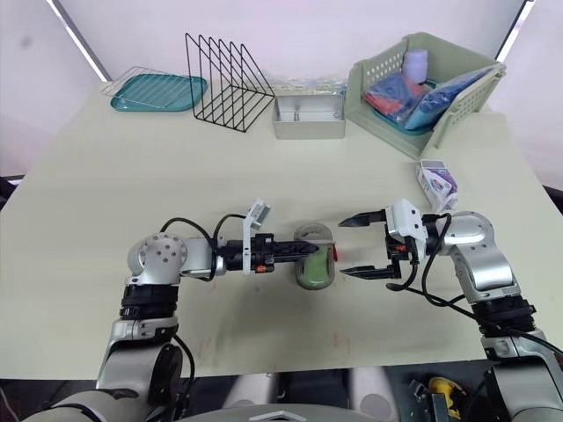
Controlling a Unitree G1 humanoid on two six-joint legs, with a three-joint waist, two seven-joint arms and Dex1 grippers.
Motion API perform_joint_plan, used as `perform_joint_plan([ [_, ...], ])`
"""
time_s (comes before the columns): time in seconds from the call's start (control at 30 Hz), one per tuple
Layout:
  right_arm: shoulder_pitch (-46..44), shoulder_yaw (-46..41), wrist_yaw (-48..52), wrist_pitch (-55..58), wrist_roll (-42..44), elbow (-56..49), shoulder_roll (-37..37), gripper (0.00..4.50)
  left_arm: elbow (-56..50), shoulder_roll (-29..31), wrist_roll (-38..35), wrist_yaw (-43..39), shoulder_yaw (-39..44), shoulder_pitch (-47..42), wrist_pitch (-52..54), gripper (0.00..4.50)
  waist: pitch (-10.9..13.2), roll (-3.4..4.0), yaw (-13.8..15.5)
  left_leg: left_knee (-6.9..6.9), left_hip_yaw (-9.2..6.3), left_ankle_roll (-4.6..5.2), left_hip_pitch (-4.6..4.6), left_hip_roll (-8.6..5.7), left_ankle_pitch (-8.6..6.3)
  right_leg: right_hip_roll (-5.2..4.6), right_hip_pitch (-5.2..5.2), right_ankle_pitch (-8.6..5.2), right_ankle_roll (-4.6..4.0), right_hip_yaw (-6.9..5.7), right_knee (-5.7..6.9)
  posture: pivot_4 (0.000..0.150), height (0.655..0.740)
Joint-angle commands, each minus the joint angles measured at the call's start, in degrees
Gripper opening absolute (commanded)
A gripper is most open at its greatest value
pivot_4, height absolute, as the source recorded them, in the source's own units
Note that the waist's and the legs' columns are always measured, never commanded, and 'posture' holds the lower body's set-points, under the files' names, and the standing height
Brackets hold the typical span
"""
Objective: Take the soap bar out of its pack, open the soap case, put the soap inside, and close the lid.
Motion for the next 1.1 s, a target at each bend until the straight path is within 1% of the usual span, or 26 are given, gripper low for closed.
perform_joint_plan([
  [0.03,-0.5,-0.9,-0.7,0.2,1.2,-1.1,0.1,4.47,6.8,0.3,0.1,7.3,-0.2,-0.6,0.6,1.91,0.0,-0.01,0.0,-0.01,-0.03,-0.08,0.0,0.0,0.04,0.0,0.0,0.0,0.0,-0.01,0.0,0.15,0.74],
  [0.27,-1.4,-0.1,-1.0,0.0,0.5,-0.2,0.7,4.47,3.0,3.8,1.6,6.4,-9.1,0.3,0.6,1.91,-0.1,-0.06,0.3,-0.03,-0.03,-0.32,0.1,-0.05,0.17,-0.05,0.11,0.0,0.0,0.0,-0.02,0.15,0.74],
  [0.33,-1.8,0.1,-1.2,-0.1,0.3,0.2,1.0,4.5,1.1,4.9,2.2,5.9,-11.0,0.2,0.6,2.94,-0.1,-0.07,0.1,-0.05,-0.02,-0.34,0.13,-0.04,0.19,-0.04,0.11,0.0,0.0,0.01,-0.02,0.15,0.74],
  [0.37,-2.0,0.2,-1.2,-0.1,0.2,0.4,1.1,4.5,0.6,5.2,2.3,5.6,-11.4,0.2,0.6,3.06,-0.1,-0.06,0.1,-0.06,-0.02,-0.36,0.13,-0.03,0.19,-0.03,0.11,0.0,-0.01,0.02,-0.03,0.15,0.74],
  [0.43,-2.3,0.4,-1.3,-0.3,-0.1,0.7,1.2,4.5,-1.5,6.5,3.3,4.2,-12.8,0.4,0.5,3.8,-0.1,-0.06,0.0,-0.09,0.0,-0.36,0.16,-0.03,0.2,-0.04,0.11,0.0,-0.01,0.05,-0.03,0.15,0.74],
  [0.5,-2.6,0.4,-1.3,-0.3,-0.3,1.2,1.4,4.5,-3.1,7.5,3.3,2.7,-12.9,0.6,0.4,4.46,-0.2,-0.02,0.0,-0.1,0.03,-0.36,0.19,-0.03,0.2,-0.03,0.12,0.0,0.0,0.08,-0.02,0.15,0.74],
  [0.57,-2.8,0.5,-1.4,-0.2,-0.5,1.5,1.5,4.5,-5.4,9.2,3.5,0.9,-13.7,1.0,-1.1,4.46,-0.2,0.0,-0.3,-0.13,0.06,-0.35,0.25,-0.02,0.19,-0.02,0.13,0.0,0.0,0.11,-0.01,0.15,0.74],
  [0.63,-3.1,0.6,-1.9,-0.2,-1.0,2.1,1.4,4.5,-10.9,13.7,5.2,-2.8,-17.4,2.0,-5.7,4.46,-0.2,-0.01,-0.4,-0.22,0.15,-0.32,0.33,0.07,0.17,0.04,0.12,0.0,-0.01,0.21,-0.01,0.15,0.74],
  [0.73,-3.4,-0.1,-3.1,0.7,-1.1,3.0,1.4,4.5,-15.9,18.9,7.5,-6.7,-19.9,3.5,-11.9,4.46,-0.2,-0.01,-0.7,-0.37,0.26,-0.4,0.41,0.18,0.22,0.12,0.08,0.0,-0.02,0.33,-0.02,0.15,0.74],
  [0.9,-1.7,-1.2,-4.9,1.8,-1.1,3.9,0.5,4.5,-27.9,25.7,12.4,-14.1,-17.7,9.7,-29.6,4.46,-0.1,-0.02,-0.7,-0.8,0.54,-0.37,0.7,0.25,0.21,0.14,0.06,-0.01,-0.05,0.56,-0.04,0.15,0.74],
  [0.97,-0.1,-1.9,-6.2,1.3,-1.4,4.4,0.5,4.5,-31.4,26.0,14.8,-13.6,-15.2,13.0,-35.6,4.46,-0.1,-0.02,-0.2,-0.81,0.55,-0.37,0.63,0.24,0.21,0.13,-0.01,-0.01,-0.05,0.58,-0.07,0.15,0.74],
  [1.1,2.4,-3.4,-9.5,0.1,-2.0,5.1,0.7,4.5,-37.0,23.8,20.6,-11.8,-10.1,20.0,-49.5,4.46,-0.1,-0.05,0.8,-0.7,0.47,-0.35,0.1,0.26,0.21,-0.05,-0.35,0.0,-0.06,0.5,-0.14,0.15,0.74],
])
